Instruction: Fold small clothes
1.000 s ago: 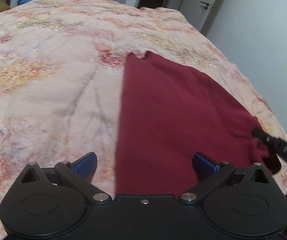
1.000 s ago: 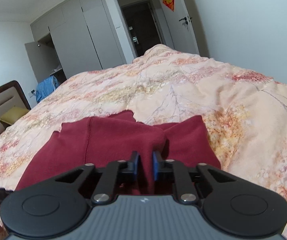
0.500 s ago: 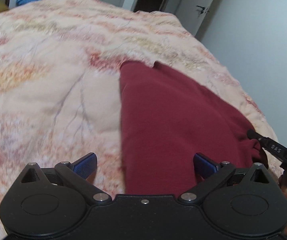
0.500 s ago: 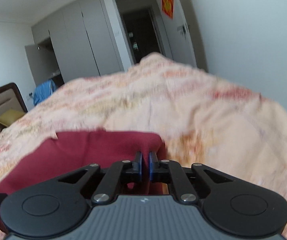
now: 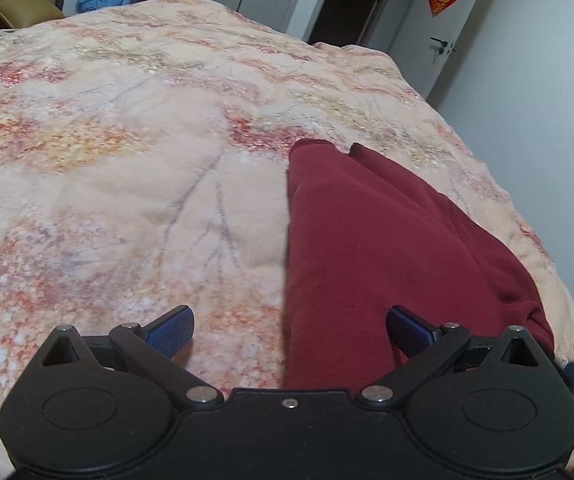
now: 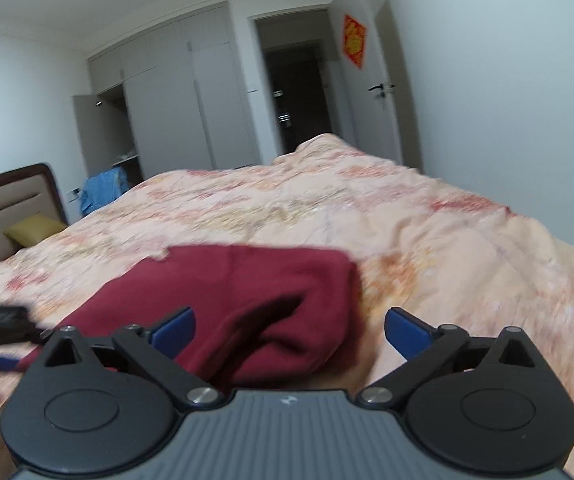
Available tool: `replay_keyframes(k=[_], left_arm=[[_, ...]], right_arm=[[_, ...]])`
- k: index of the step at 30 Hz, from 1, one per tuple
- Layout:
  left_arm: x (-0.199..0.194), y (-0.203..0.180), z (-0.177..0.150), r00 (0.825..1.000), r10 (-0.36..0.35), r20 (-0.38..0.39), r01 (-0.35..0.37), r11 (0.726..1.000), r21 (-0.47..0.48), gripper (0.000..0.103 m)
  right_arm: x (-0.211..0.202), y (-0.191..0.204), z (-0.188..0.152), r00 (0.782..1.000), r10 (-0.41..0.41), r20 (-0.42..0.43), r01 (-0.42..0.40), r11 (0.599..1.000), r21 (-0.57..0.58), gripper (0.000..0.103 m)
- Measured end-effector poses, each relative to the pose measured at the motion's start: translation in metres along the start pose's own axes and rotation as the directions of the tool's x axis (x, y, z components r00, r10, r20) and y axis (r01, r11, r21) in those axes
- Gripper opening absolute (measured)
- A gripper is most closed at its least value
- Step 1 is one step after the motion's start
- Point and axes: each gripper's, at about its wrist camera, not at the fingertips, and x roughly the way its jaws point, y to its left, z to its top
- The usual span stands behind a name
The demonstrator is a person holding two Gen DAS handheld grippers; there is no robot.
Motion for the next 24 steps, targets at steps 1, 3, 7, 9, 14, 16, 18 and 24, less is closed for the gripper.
replay_keyframes(k=[1,3,7,9,14,16,18,24], left_arm=[[-0.001,0.001,-0.001,1.0,0.003,0.0,-0.003,1.0,0.0,0.102],[-0.002,0.003,-0.003,1.0,0.007,-0.002,-0.007,1.0,-0.004,0.102],[-0.007,0.004,-0.005,1.0,0.01,0.0,-0.01,1.0,-0.009,0.102],[-0.01,0.004,-0.006,1.0,0.013,0.004,-0.013,1.0,-0.004,0.102],[-0.012,0.002,-0.006,1.0,0.012,0.012,-0.012,1.0,0.012,0.102],[-0.005,0.002,-0.008,1.0,0.022,-0.016,-0.022,1.0,0.017,0.102],[0.0,0.004,-0.012,0.999,0.031,-0.043,-0.031,0.999,0.013,0.102],[0.001,0.004,-0.016,0.999,0.036,-0.037,-0.036,0.999,0.023,0.102]], right_arm=[[-0.001,0.007,-0.005,1.0,0.004,-0.01,-0.004,1.0,-0.018,0.103],[0.0,0.02,-0.014,1.0,0.015,-0.025,-0.016,0.998,-0.058,0.1],[0.004,0.033,-0.023,0.996,0.044,-0.082,-0.047,0.998,-0.044,0.053],[0.001,0.038,-0.023,0.996,0.056,-0.072,-0.06,0.996,-0.061,0.033],[-0.011,0.037,-0.018,0.999,0.017,-0.027,-0.019,0.996,-0.082,0.011],[-0.006,0.032,-0.019,0.998,0.001,-0.059,-0.006,0.998,-0.069,0.011],[0.001,0.028,-0.026,0.995,-0.01,-0.099,0.004,0.998,-0.06,0.011],[0.001,0.025,-0.033,0.994,-0.013,-0.11,0.007,0.999,-0.051,0.015]])
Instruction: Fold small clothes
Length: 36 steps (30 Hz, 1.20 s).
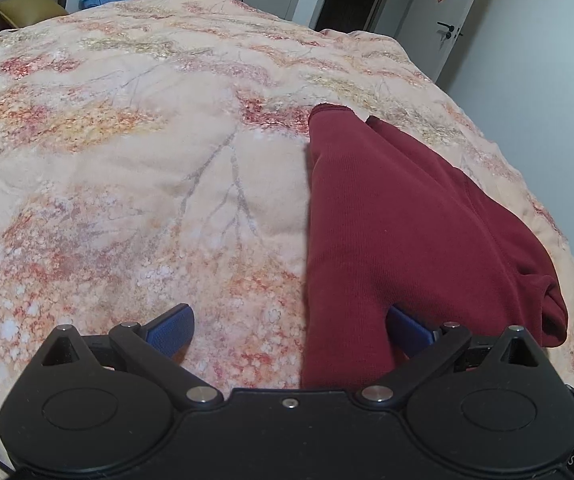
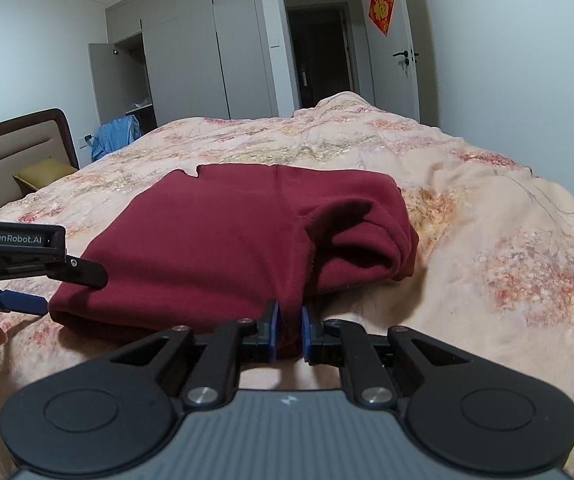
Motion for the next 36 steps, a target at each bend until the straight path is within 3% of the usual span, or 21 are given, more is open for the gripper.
replay_keyframes(k=[8,12,14,17,24,30,33,36], left_arm=[[0.001,0.0,0.0,1.0,0.005,0.002,-0.005,1.0,0.004,0.102],[-0.004,0.001,0.004,1.0,-0.004,0.019,0.004,1.0,0.003,0.102],[-0.006,0.003,0.009,0.999,-0.008,0.033,0.007,1.0,0.005,0.102],[-0.008,0.002,0.018,0.999,-0.001,0.054,0.0,1.0,0.018,0.102],[0.013,-0.014,0.051,0.999,0.01,0.044,-0.017,0.986,0.166,0.102],[0.041,-0.018,0.073,0.999,-0.051,-0.014,0.052,0.974,0.219,0.102],[0.054,-0.019,0.077,0.996,-0.075,-0.041,0.083,0.964,0.252,0.103],[0.063,-0.019,0.077,0.994,-0.089,-0.057,0.101,0.958,0.268,0.103]], right_arm=[[0.001,-0.009,0.001,1.0,-0.006,-0.002,0.006,1.0,0.027,0.037],[-0.008,-0.018,0.004,1.0,0.009,0.023,-0.01,0.998,0.063,0.071],[-0.012,-0.024,0.007,0.999,0.01,0.04,-0.012,0.998,0.065,0.076],[-0.015,-0.036,0.016,0.997,0.019,0.07,-0.024,0.997,0.071,0.092],[0.015,-0.073,0.055,0.996,0.046,0.076,-0.054,0.992,0.114,0.098],[0.069,-0.095,0.079,0.999,0.048,0.012,-0.049,0.983,0.178,0.098],[0.091,-0.096,0.08,0.998,0.065,-0.009,-0.062,0.984,0.168,0.096],[0.108,-0.104,0.077,0.996,0.082,-0.035,-0.071,0.968,0.24,0.094]])
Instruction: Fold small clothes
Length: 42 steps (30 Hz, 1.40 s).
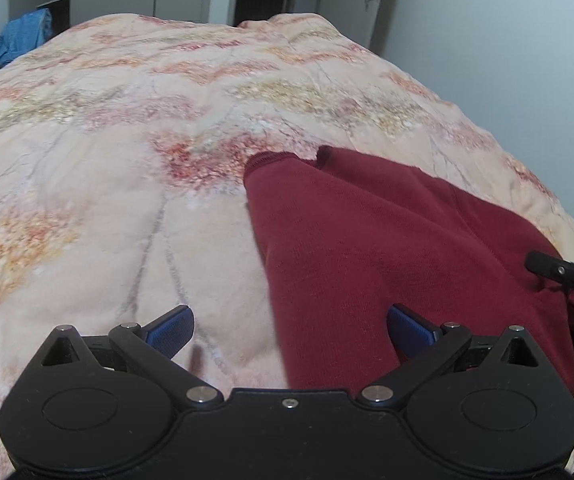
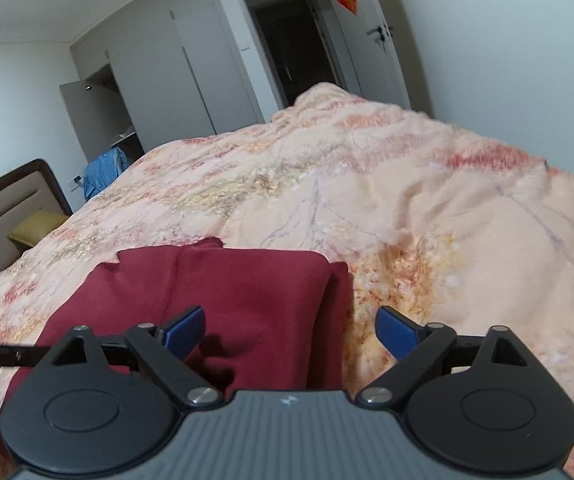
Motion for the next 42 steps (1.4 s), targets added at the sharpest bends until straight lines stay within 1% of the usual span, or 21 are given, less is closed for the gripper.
replay_keyframes(k=[2,4,7,10,13,15,17,19,20,22,24,26,30,32,34,35,37,40,42], left_arm=[[0.003,0.002,-0.003,1.0,-0.013,0.002,0.013,1.0,-0.007,0.103],[0.005,0.006,-0.005,1.0,-0.028,0.004,0.029,0.999,-0.029,0.103],[0.007,0.013,-0.008,0.998,-0.056,0.0,0.056,0.996,-0.069,0.103],[0.007,0.016,-0.01,0.998,-0.068,0.002,0.068,0.994,-0.083,0.103],[0.004,0.016,-0.01,0.998,-0.07,0.003,0.07,0.994,-0.078,0.103],[0.003,0.016,-0.009,0.998,-0.069,0.0,0.069,0.995,-0.073,0.103],[0.001,0.015,-0.006,0.998,-0.067,-0.003,0.067,0.995,-0.068,0.103],[0.001,0.013,-0.003,0.998,-0.058,-0.003,0.058,0.997,-0.051,0.103],[0.001,0.011,-0.001,0.999,-0.053,-0.003,0.053,0.998,-0.038,0.103],[0.002,0.008,0.001,0.999,-0.047,-0.004,0.047,0.999,-0.019,0.103],[0.005,0.008,0.003,0.999,-0.051,-0.01,0.051,0.999,-0.014,0.103],[0.008,0.01,0.004,0.998,-0.064,-0.019,0.064,0.998,-0.02,0.103],[0.014,0.015,0.005,0.995,-0.092,-0.035,0.091,0.995,-0.032,0.103],[0.017,0.017,0.005,0.994,-0.105,-0.044,0.103,0.994,-0.044,0.103],[0.02,0.019,0.006,0.992,-0.118,-0.049,0.115,0.992,-0.057,0.103],[0.021,0.02,0.006,0.991,-0.123,-0.051,0.12,0.991,-0.064,0.103],[0.023,0.021,0.006,0.99,-0.132,-0.052,0.128,0.989,-0.074,0.103],[0.026,0.021,0.006,0.988,-0.148,-0.052,0.143,0.986,-0.088,0.103],[0.028,0.022,0.007,0.986,-0.158,-0.055,0.152,0.983,-0.103,0.103]], right_arm=[[0.006,-0.01,-0.004,0.999,0.026,-0.032,-0.024,0.997,0.076,0.094],[0.003,-0.012,-0.009,0.999,0.029,-0.03,-0.027,0.997,0.07,0.094],[-0.011,-0.006,-0.018,0.999,-0.006,-0.034,0.006,1.0,-0.008,0.096],[-0.029,0.001,-0.028,0.998,-0.05,-0.047,0.045,0.993,-0.106,0.1],[-0.05,0.01,-0.036,0.995,-0.092,-0.035,0.083,0.973,-0.216,0.102],[-0.061,0.015,-0.037,0.993,-0.112,-0.022,0.102,0.954,-0.282,0.103],[-0.069,0.018,-0.031,0.995,-0.103,0.015,0.102,0.946,-0.308,0.103],[-0.072,0.017,-0.02,0.998,-0.052,0.047,0.063,0.96,-0.272,0.103],[-0.069,0.015,-0.013,0.998,-0.026,0.059,0.039,0.971,-0.235,0.103],[-0.056,0.009,0.0,0.998,0.001,0.058,0.008,0.989,-0.151,0.103],[-0.036,0.005,0.008,0.999,0.021,0.033,-0.018,0.995,-0.093,0.103],[-0.015,0.002,0.012,0.999,0.03,-0.022,-0.031,0.998,-0.051,0.103],[0.013,-0.004,0.007,0.994,0.047,-0.098,-0.045,0.999,0.012,0.102],[0.015,-0.004,0.005,0.995,0.035,-0.095,-0.034,0.999,0.014,0.099],[0.013,-0.004,0.002,0.995,0.04,-0.088,-0.039,0.999,0.004,0.092],[0.011,-0.004,0.001,0.995,0.044,-0.086,-0.044,0.999,0.004,0.091],[0.008,-0.004,0.0,0.995,0.06,-0.081,-0.06,0.998,0.001,0.083],[0.006,-0.001,0.0,0.995,0.062,-0.079,-0.063,0.998,-0.01,0.076],[0.005,0.0,-0.001,0.995,0.063,-0.076,-0.064,0.998,-0.007,0.073]])
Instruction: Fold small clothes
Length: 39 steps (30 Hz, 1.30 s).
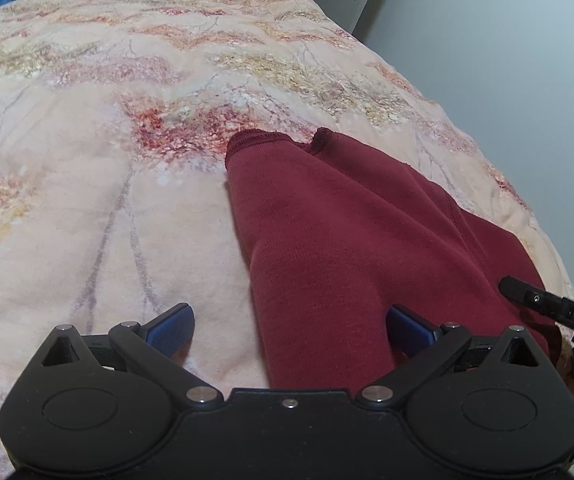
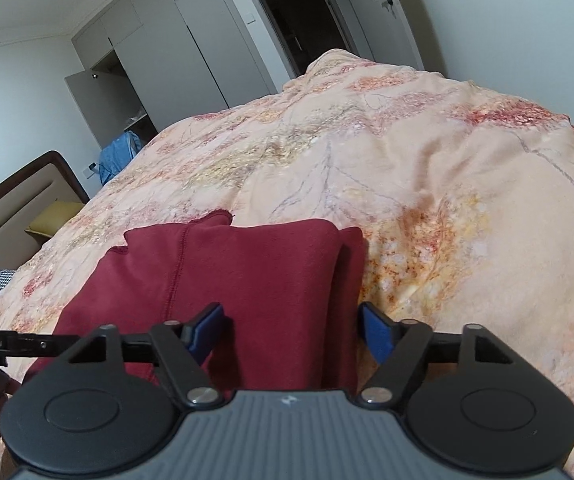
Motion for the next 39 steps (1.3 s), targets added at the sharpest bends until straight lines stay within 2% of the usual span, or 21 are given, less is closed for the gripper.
replay_keyframes(k=[4,8,11,13,18,22,24,27,32,36,39], left_arm=[[0.001,-0.002,0.001,1.0,-0.007,-0.002,0.007,1.0,-0.006,0.101],[0.0,-0.008,0.0,1.0,-0.023,-0.003,0.023,1.0,0.007,0.093],[0.0,-0.013,0.0,0.999,-0.032,-0.011,0.032,0.999,0.003,0.083],[-0.002,-0.015,0.0,0.999,-0.046,-0.016,0.046,0.999,0.002,0.073],[-0.006,-0.025,0.001,1.0,-0.006,-0.007,0.007,1.0,0.02,0.066],[-0.011,-0.033,0.003,1.0,0.017,0.009,-0.018,0.999,0.046,0.058],[-0.014,-0.033,0.004,1.0,0.016,0.018,-0.017,0.999,0.041,0.045],[-0.021,-0.031,0.01,0.999,-0.018,0.033,0.017,1.0,0.018,0.035],[-0.033,-0.028,0.022,0.997,-0.057,0.05,0.058,0.998,-0.012,0.032],[-0.05,-0.029,0.028,0.994,-0.063,0.093,0.063,0.998,0.003,0.031],[-0.069,-0.024,0.037,0.989,-0.036,0.146,0.034,0.999,0.015,0.03]], right_arm=[[-0.002,0.003,-0.002,1.0,-0.01,0.008,0.01,1.0,0.008,0.068],[-0.005,0.011,-0.005,0.999,-0.034,0.026,0.034,0.999,-0.009,0.062],[-0.007,0.018,-0.007,0.998,-0.047,0.034,0.049,0.998,-0.046,0.053],[-0.009,0.02,-0.007,0.999,-0.031,0.037,0.033,0.998,-0.054,0.037],[-0.013,0.026,-0.009,0.998,-0.042,0.048,0.046,0.996,-0.075,0.028],[-0.017,0.031,-0.008,0.997,-0.048,0.061,0.054,0.995,-0.09,0.024],[-0.02,0.034,-0.008,0.996,-0.048,0.074,0.056,0.993,-0.106,0.022],[-0.03,0.044,-0.007,0.992,-0.021,0.121,0.04,0.988,-0.151,0.018],[-0.044,0.066,0.003,0.985,0.023,0.172,0.017,0.975,-0.223,0.017],[-0.047,0.083,0.014,0.979,0.053,0.198,-0.002,0.969,-0.248,0.017],[-0.044,0.097,0.021,0.973,0.091,0.21,-0.033,0.964,-0.263,0.017]])
